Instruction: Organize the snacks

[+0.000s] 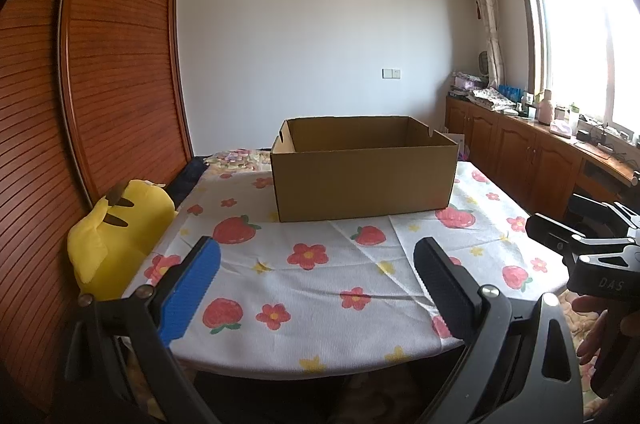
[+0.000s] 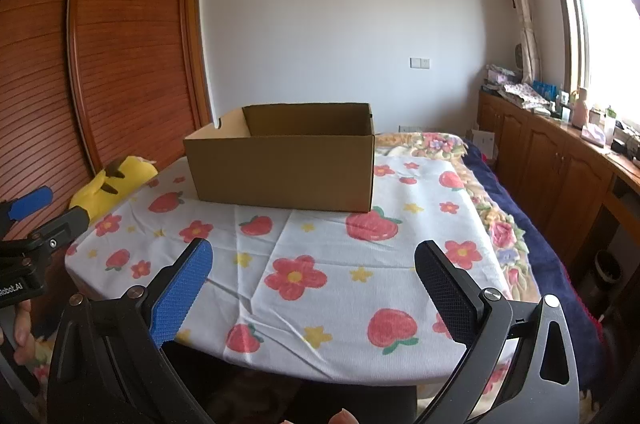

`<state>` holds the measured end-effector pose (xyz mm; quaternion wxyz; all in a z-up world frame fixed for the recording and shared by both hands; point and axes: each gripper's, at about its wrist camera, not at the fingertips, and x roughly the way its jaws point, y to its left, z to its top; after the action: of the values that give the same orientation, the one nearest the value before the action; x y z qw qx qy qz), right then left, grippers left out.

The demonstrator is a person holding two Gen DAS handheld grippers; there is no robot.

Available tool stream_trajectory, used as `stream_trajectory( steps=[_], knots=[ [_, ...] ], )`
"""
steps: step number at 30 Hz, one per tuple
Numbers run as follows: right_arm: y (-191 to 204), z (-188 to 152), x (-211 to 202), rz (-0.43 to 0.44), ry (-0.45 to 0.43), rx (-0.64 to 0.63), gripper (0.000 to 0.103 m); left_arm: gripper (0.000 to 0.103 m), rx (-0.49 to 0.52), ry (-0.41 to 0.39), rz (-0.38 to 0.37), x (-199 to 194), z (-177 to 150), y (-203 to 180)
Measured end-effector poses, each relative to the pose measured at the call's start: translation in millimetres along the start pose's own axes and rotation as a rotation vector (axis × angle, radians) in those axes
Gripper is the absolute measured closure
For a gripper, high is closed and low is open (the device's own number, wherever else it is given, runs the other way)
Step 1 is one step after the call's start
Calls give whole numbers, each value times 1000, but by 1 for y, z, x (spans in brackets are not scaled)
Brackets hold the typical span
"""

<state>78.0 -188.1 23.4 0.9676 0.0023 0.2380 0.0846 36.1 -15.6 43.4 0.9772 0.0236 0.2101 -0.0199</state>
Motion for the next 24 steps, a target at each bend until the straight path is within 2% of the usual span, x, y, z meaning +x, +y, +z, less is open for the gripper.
stream_trajectory(
  steps=[24],
  knots=[
    [2,2,-5,-5,-14,5,0,4,-5,-14,4,-5,1,0]
  ],
)
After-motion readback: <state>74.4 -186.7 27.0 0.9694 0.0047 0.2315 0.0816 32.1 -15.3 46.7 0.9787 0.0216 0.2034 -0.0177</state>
